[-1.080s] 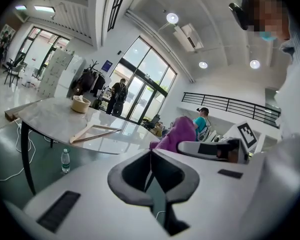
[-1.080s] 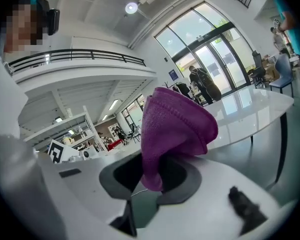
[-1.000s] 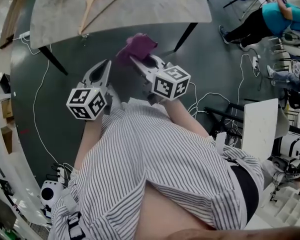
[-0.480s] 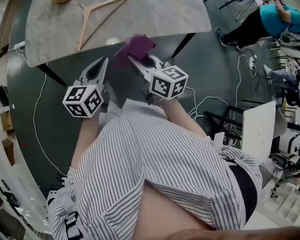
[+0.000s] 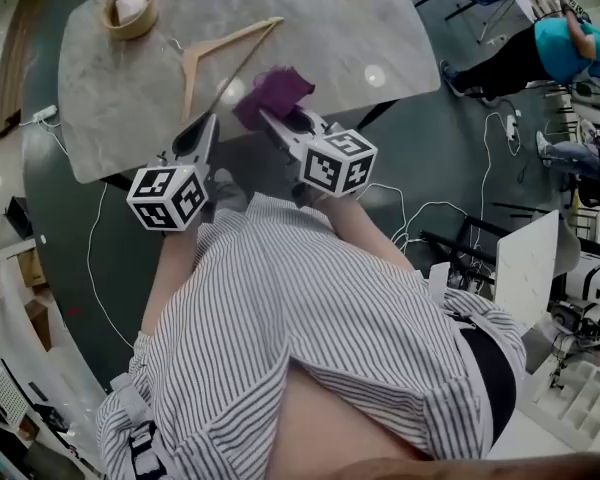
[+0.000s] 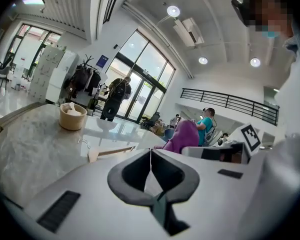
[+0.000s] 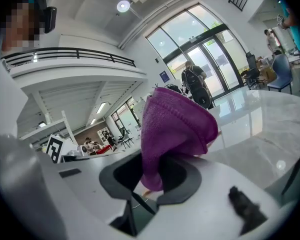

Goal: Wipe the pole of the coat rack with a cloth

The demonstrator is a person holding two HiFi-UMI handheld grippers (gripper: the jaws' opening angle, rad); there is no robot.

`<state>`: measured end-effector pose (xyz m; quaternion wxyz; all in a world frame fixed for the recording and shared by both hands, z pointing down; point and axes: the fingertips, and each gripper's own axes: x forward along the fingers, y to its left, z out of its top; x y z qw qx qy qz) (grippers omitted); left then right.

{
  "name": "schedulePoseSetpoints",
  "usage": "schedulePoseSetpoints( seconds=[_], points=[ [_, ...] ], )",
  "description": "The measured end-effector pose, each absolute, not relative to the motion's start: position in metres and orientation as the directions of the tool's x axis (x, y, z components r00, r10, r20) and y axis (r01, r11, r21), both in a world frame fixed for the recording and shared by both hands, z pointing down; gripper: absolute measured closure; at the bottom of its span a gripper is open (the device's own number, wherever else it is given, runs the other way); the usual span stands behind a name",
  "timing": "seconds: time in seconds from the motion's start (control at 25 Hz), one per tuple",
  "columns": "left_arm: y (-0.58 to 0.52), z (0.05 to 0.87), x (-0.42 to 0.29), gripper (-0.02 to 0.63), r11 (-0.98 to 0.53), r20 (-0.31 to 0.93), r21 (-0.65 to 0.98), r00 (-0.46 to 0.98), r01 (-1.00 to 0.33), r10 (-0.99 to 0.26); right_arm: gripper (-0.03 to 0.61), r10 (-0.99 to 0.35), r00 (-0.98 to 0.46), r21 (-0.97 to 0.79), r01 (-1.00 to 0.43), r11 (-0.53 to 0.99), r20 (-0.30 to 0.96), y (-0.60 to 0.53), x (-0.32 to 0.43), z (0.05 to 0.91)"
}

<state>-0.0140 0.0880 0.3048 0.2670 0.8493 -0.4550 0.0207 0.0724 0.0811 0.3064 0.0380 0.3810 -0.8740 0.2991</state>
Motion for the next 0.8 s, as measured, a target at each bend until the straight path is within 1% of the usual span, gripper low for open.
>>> schedulePoseSetpoints(
  seconds=[0.2, 0.32, 0.56, 0.8],
  points=[
    [0.032, 0.299, -0.04, 0.599, -0.471, 0.268, 0.446, 0.616, -0.761, -0.741, 0.499, -0.656, -0.698, -0.501, -0.693, 0.518, 0.287, 0.031, 0.044, 0.304],
    [0.01, 0.309, -0.049, 0.598, -0.469, 0.291, 0.453, 0.623, -0.758, -0.726, 0.499, -0.665, -0.685, -0.504, -0.705, 0.5, 0.298, 0.008, 0.034, 0.311],
    [-0.022, 0.318, -0.051, 0.599, -0.51, 0.321, 0.45, 0.666, -0.733, -0.673, 0.499, -0.671, -0.664, -0.522, -0.72, 0.457, 0.33, -0.023, 0.026, 0.322],
    [-0.037, 0.325, -0.045, 0.598, -0.517, 0.329, 0.475, 0.688, -0.712, -0.647, 0.499, -0.66, -0.672, -0.512, -0.719, 0.471, 0.336, -0.038, 0.026, 0.315]
  ],
)
